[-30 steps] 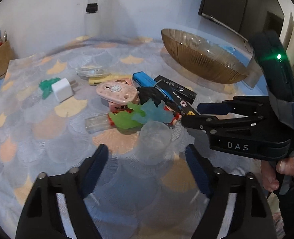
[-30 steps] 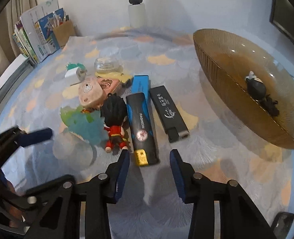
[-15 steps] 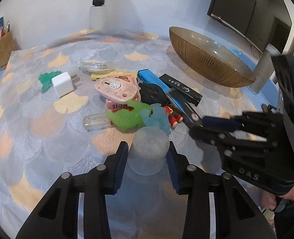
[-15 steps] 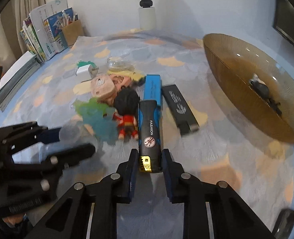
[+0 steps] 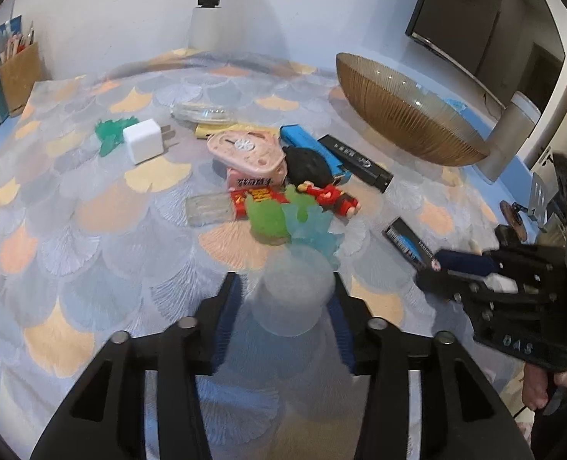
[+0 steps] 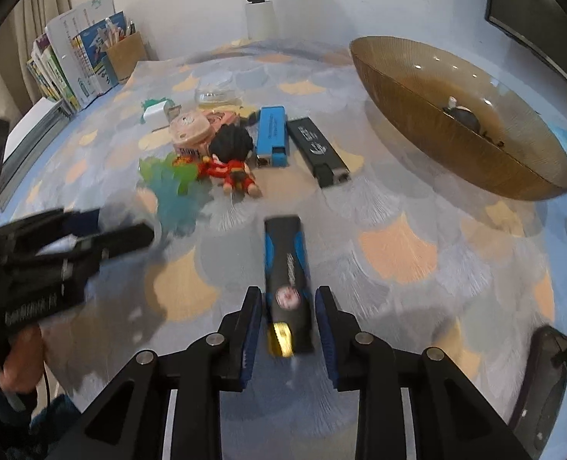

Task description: Organize rigid objects

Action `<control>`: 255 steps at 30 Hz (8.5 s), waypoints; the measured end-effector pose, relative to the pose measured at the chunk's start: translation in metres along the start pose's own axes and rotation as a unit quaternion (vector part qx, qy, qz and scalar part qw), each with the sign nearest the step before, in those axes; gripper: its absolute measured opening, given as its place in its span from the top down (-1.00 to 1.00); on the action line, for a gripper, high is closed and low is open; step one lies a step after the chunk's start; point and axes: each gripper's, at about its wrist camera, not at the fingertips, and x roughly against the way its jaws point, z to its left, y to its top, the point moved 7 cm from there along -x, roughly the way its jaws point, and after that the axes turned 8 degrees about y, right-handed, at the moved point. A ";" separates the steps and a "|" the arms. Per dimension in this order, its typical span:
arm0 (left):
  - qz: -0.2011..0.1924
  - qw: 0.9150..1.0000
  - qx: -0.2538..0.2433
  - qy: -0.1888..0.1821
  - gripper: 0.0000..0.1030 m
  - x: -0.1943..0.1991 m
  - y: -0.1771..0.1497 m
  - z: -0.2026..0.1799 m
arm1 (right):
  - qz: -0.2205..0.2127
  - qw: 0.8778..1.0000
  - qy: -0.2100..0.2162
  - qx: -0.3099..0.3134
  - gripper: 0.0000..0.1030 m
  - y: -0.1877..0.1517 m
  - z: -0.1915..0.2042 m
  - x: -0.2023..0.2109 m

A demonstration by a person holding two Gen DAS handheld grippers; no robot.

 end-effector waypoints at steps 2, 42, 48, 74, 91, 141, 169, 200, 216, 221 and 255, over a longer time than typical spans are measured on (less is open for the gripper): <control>0.001 1.000 -0.002 0.002 0.11 0.000 0.000 0.000 | -0.004 1.000 -0.007 0.004 0.42 0.005 0.002 -0.004; -0.056 0.992 -0.069 -0.091 0.32 -0.043 0.166 -0.177 | -0.066 0.994 -0.075 -0.047 0.56 0.090 -0.146 0.087; -0.055 0.995 -0.039 -0.070 -0.29 -0.047 0.165 -0.166 | -0.068 0.992 -0.062 -0.081 -0.01 0.088 -0.160 0.091; -0.113 0.981 0.112 0.108 -0.47 0.050 0.042 0.087 | -0.101 0.993 0.050 -0.018 -0.32 0.044 0.010 0.040; -0.074 0.985 0.096 0.122 -0.47 0.014 0.021 0.086 | -0.100 0.991 0.048 -0.077 -0.32 0.028 -0.019 -0.004; -0.039 0.998 0.032 0.039 0.32 0.008 0.036 0.067 | -0.024 0.999 -0.036 -0.001 0.53 -0.010 -0.022 0.011; -0.128 0.991 -0.034 0.003 0.32 0.069 0.119 -0.032 | -0.162 0.984 -0.073 -0.006 0.54 0.044 -0.047 0.134; -0.092 0.993 -0.054 -0.051 -0.44 -0.015 0.195 -0.131 | -0.144 0.972 -0.107 -0.152 -0.08 0.090 -0.192 0.134; -0.177 0.979 0.091 0.041 -0.65 0.109 0.125 0.057 | -0.184 0.982 -0.038 -0.013 -0.69 0.090 -0.011 0.136; -0.104 0.980 0.121 0.119 -0.64 0.045 0.057 0.113 | -0.155 0.988 -0.007 -0.006 -0.69 0.048 0.016 0.059; -0.017 1.000 0.012 -0.016 -0.64 0.006 0.012 0.022 | -0.132 0.990 -0.013 -0.049 -0.69 0.021 -0.002 0.010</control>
